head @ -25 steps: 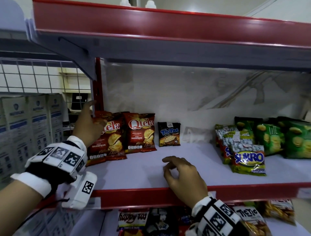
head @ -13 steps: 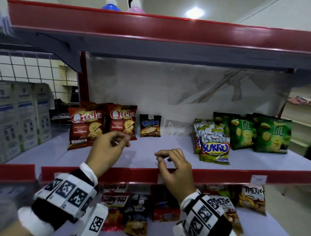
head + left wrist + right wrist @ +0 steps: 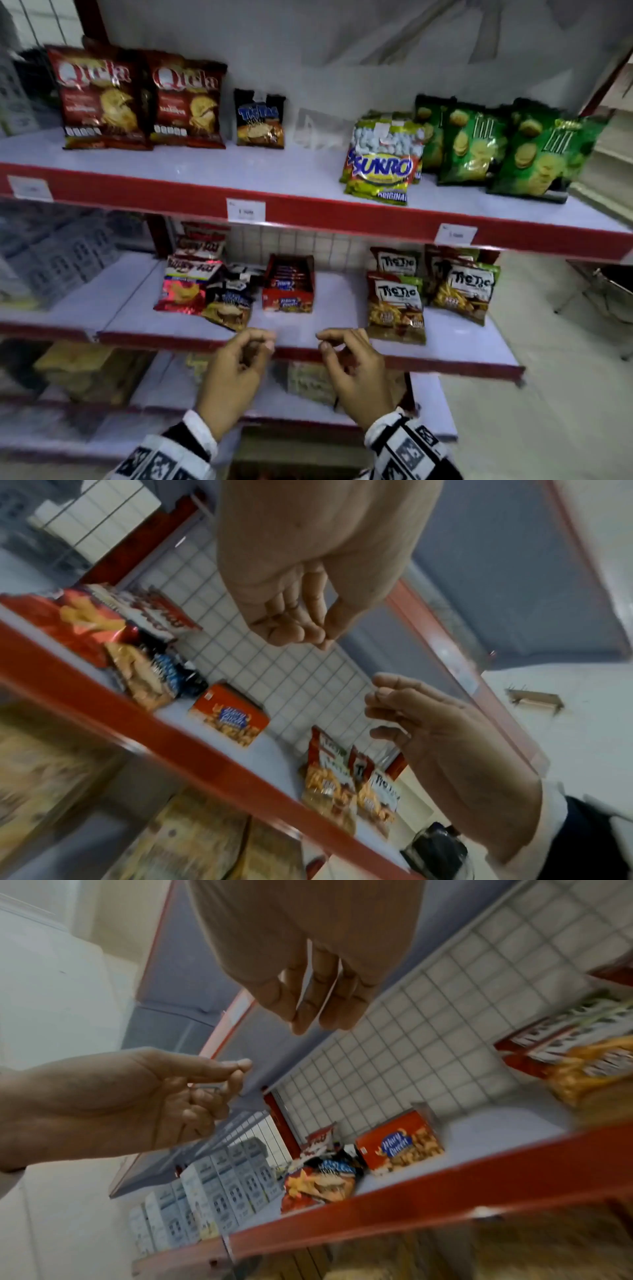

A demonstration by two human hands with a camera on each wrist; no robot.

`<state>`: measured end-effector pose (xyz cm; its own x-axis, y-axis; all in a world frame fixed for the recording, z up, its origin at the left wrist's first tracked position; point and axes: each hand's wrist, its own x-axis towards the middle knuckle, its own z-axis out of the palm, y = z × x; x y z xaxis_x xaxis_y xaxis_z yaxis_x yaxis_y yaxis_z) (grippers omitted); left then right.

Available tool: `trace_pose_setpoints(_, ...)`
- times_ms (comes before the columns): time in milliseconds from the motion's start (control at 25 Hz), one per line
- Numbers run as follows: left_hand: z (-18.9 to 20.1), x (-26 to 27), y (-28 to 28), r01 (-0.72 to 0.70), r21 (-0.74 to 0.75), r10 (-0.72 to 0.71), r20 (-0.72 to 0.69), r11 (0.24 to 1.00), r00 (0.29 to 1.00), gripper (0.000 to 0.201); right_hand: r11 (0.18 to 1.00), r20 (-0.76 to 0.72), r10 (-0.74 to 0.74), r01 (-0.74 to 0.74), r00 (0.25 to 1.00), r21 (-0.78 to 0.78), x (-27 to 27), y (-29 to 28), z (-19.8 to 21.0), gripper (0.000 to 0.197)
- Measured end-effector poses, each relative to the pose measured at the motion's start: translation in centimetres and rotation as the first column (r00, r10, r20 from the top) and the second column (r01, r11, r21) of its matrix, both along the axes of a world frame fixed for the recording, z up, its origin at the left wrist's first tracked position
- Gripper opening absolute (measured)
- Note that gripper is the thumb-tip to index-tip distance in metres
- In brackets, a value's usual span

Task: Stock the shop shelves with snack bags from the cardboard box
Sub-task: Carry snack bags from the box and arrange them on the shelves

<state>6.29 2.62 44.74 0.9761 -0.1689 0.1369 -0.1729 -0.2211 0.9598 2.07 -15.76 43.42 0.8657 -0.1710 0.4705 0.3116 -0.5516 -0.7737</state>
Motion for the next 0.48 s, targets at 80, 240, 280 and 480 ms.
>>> trace_pose_setpoints(80, -3.7, -0.7, -0.8, 0.034, 0.051, -0.027, -0.119, 0.998, 0.993, 0.025, 1.000, -0.153, -0.001, 0.004, 0.988, 0.017, -1.0, -0.6, -3.3, 0.014)
trace_pose_setpoints(240, -10.6, -0.5, -1.8, 0.047, 0.122, -0.009, -0.299, 0.991, 0.954, 0.018, 0.993, -0.407, -0.013, 0.060, 0.913, 0.104, -1.9, -1.1, -10.0, 0.022)
trace_pose_setpoints(280, -12.2, -0.2, -2.0, 0.046, 0.133, 0.000, -0.328, 0.990, 0.945, 0.017, 0.988, -0.434, -0.011, 0.076, 0.901, 0.133, -2.0, -1.1, -11.6, 0.027)
trace_pose_setpoints(480, -20.2, 0.9, -1.7, 0.051, 0.213, 0.057, -0.475, 0.976, 0.878, 0.019, 0.978, -0.607, -0.055, 0.165, 0.793, 0.127, -1.9, -1.1, -19.4, 0.028)
